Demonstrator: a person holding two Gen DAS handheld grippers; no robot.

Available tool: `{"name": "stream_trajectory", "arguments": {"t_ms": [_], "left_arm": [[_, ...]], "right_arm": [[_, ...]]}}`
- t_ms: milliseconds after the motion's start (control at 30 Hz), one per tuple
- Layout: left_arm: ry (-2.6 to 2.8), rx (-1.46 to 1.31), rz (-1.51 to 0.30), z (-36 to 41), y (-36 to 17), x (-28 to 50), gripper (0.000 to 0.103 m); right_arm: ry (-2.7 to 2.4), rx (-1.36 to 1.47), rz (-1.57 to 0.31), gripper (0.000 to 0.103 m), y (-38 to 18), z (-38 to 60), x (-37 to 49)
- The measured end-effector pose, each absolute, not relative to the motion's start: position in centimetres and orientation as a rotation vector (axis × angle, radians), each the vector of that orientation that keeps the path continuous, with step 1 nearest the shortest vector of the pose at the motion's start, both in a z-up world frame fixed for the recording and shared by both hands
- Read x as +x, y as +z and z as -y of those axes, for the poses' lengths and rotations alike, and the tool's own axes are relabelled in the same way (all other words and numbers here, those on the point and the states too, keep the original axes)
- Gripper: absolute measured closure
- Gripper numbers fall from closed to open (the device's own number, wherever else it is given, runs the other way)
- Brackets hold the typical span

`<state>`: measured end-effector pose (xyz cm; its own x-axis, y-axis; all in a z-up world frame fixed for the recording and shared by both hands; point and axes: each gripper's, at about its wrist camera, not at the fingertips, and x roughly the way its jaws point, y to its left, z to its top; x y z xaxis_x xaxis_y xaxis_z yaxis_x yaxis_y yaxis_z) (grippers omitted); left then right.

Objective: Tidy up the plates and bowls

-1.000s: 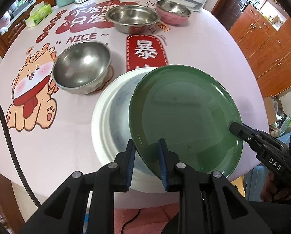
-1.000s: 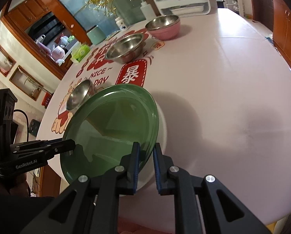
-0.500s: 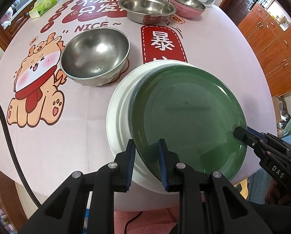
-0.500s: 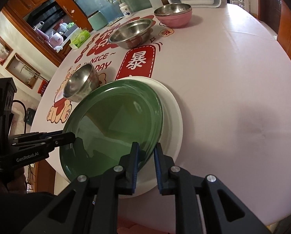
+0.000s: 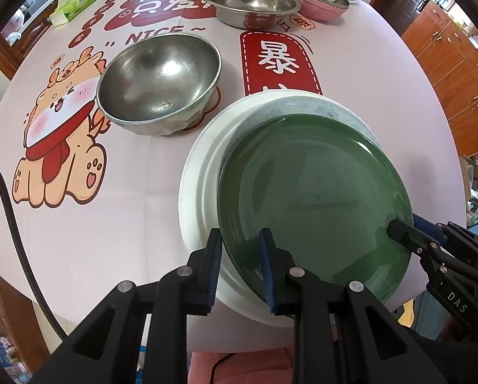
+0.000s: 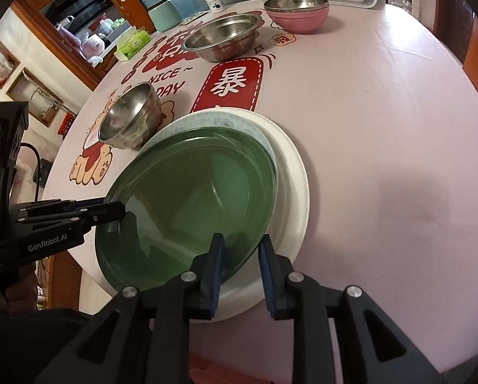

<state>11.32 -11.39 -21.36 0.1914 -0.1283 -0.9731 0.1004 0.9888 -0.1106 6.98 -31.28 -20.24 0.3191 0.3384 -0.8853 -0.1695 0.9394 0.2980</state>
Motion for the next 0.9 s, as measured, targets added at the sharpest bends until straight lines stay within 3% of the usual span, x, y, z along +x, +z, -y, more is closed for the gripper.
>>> {"name": "stream_trajectory", "arguments": {"t_ms": [333, 900], "left_arm": [[-0.134, -0.019, -1.383, 11.6, -21.9, 11.8, 0.082], [-0.086, -0.083, -1.332, 11.6, -20.9, 11.3, 0.078]], "right_arm": [[0.354, 0.108, -1.213, 0.078, -20.5, 31.0, 7.2], [0.466, 0.08, -1.194, 0.062, -19.9, 31.6, 7.5]]}}
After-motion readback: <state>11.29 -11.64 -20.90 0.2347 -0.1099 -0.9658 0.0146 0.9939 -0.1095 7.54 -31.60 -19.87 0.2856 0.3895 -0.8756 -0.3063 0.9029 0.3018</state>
